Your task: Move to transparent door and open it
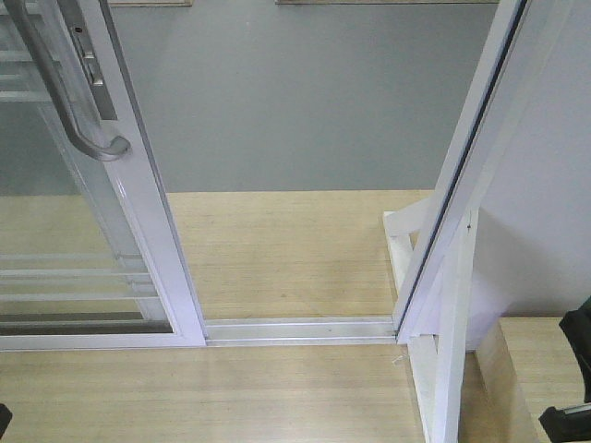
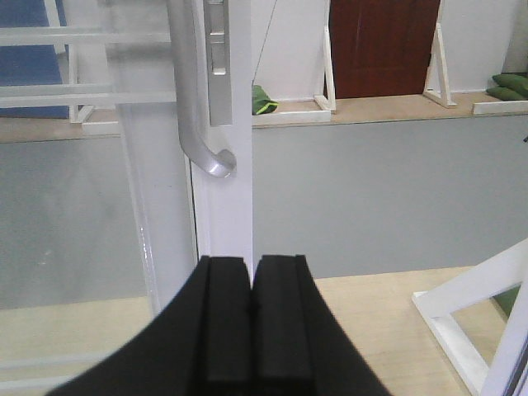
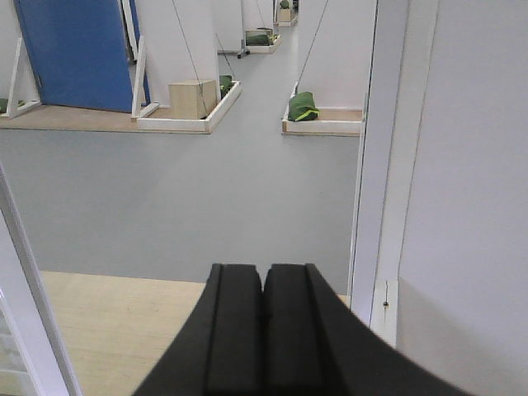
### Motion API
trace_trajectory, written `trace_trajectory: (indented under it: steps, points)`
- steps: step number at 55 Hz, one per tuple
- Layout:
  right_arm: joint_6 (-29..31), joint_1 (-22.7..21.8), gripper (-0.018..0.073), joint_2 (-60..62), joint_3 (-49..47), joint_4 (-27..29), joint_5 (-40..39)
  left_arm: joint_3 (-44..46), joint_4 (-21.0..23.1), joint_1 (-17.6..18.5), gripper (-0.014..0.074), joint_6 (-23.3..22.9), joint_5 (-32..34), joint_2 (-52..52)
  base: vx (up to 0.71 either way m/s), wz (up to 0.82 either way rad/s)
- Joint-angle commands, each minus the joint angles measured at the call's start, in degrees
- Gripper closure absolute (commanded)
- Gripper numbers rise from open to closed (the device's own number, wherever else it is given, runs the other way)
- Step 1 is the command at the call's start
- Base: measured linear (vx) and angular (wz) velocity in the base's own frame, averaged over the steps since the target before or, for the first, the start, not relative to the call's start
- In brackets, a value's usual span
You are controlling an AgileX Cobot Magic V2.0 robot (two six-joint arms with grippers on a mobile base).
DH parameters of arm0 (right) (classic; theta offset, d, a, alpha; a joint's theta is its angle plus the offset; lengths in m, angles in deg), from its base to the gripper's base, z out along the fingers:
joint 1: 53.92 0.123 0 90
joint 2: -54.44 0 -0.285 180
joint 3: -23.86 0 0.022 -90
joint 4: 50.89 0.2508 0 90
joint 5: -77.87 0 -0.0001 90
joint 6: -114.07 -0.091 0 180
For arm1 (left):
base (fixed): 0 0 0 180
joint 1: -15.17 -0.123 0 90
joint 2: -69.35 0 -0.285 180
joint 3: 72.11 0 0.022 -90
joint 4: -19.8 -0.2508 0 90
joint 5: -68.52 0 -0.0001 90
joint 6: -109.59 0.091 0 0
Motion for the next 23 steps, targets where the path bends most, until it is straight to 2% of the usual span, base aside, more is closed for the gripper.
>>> trace_trajectory:
  steps: [1,23]
  points:
    - [0.01,-0.37,0.0565,0.91,0.14,-0.17,-4.8,1.24,0.5,-0.05,0.0596,-0.04,5.12,-0.77,0.0,0.0]
    - [0.01,-0.37,0.0565,0.91,0.14,-0.17,-4.8,1.24,0.5,-0.05,0.0596,-0.04,5.12,-0.77,0.0,0.0]
